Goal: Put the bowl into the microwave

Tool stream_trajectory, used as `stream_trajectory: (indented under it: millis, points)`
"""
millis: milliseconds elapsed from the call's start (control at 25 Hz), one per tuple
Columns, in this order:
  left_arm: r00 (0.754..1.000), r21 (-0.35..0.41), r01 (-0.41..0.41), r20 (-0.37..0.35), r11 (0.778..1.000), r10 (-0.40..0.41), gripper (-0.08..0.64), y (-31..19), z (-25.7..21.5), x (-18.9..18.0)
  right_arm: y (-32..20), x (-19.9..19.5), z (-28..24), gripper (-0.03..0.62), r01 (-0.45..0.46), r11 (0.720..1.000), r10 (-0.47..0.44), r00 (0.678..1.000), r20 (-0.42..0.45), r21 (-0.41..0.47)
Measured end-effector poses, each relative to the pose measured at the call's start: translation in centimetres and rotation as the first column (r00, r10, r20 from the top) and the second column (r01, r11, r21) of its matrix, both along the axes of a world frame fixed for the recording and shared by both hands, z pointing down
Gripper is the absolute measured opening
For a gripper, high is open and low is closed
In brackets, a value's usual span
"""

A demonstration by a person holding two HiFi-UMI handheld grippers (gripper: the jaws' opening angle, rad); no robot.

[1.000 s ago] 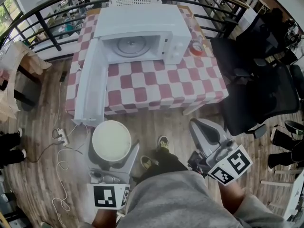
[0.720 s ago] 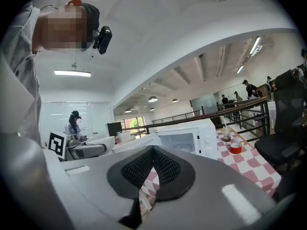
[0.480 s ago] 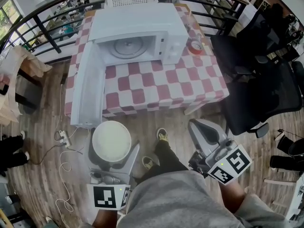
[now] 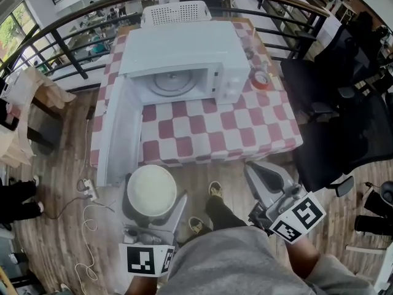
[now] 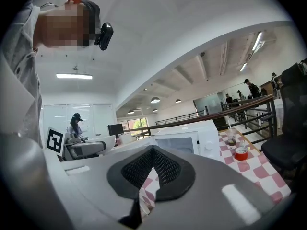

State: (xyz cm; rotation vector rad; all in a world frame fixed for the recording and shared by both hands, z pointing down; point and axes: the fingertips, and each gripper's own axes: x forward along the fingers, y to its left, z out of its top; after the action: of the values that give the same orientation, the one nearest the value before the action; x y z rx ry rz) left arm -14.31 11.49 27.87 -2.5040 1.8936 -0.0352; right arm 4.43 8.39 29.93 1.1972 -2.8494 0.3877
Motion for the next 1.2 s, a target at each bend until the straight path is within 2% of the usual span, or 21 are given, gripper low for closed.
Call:
stream_trajectory:
  millis: [600,1200]
  points:
    - [0.999,-0.011,0.030,0.013,0.999,-0.030,0.508,-8.6,0.0,0.2,-9.2,-0.6,0.6,0.000,0.047,0.999,-0.047,0.999,0.017,-0.021]
    - [0.998,-0.036,0.060,0.018,0.998,-0.059,0.506,-14.5,0.8,2.1,-16.0,1.6,1.4,0.000,0.056,0.998,-0.055,0.998,0.024,-0.027]
